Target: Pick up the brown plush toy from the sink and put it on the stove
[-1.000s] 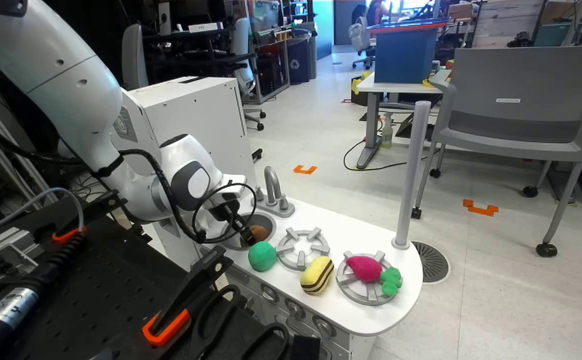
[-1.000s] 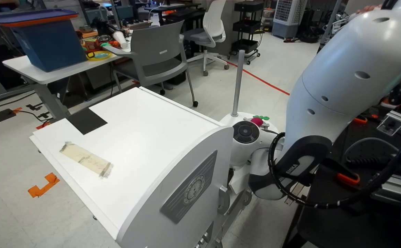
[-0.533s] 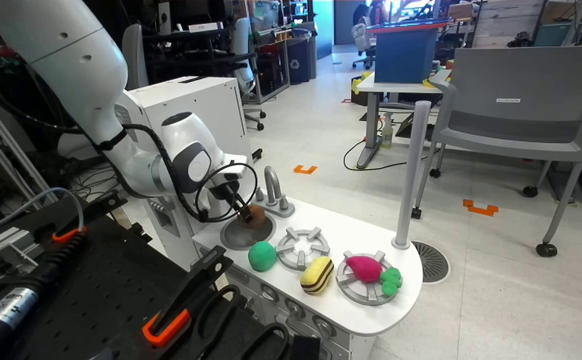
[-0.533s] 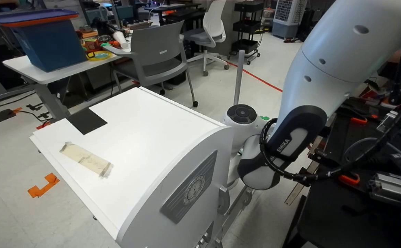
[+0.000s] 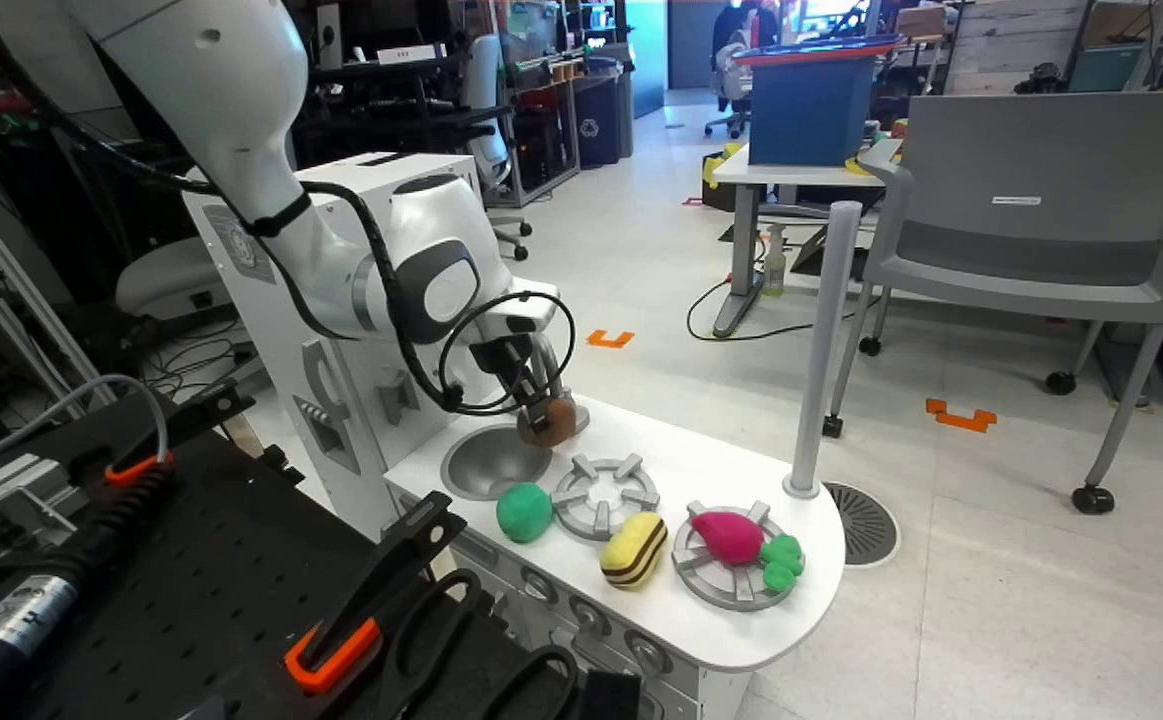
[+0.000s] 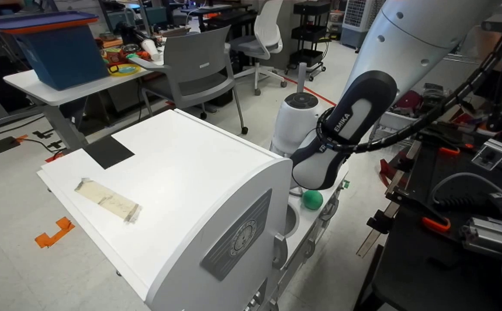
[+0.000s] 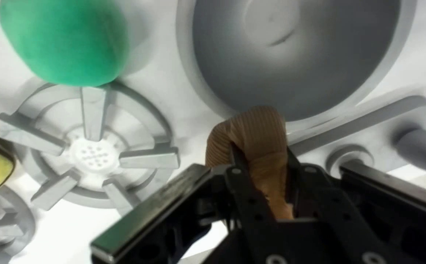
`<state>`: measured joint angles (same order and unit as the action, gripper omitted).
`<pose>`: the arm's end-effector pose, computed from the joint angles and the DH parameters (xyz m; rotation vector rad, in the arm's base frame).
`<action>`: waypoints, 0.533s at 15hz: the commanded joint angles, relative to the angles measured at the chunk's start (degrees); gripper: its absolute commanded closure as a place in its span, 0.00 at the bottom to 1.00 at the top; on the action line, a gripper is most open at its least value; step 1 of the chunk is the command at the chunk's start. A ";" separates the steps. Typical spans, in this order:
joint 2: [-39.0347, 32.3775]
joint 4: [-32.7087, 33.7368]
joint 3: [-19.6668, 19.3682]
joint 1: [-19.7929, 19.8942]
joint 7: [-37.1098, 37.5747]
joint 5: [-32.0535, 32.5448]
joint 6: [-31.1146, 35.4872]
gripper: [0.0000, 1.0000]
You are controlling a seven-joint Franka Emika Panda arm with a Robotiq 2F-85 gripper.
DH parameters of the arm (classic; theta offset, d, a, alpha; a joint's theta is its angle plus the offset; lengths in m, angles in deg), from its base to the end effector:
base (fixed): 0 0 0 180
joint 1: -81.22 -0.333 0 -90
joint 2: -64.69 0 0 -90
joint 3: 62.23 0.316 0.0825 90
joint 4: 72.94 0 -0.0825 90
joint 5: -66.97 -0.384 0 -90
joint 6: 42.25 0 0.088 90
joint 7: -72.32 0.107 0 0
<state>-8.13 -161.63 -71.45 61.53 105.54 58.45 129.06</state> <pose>0.6260 0.1140 -0.0724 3.0285 -0.6384 0.3378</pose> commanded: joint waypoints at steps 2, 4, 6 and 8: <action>4.59 -3.43 -1.46 2.21 -0.98 -1.28 -6.72 0.94; 5.03 -4.29 -2.93 2.58 -0.40 -0.77 -7.71 0.94; 4.52 -4.18 -4.61 2.56 0.50 -0.68 -7.45 0.94; 3.38 -3.67 -6.39 2.13 1.60 -0.56 -7.59 0.94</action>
<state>-5.08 -164.56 -75.75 64.42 105.88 58.44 122.84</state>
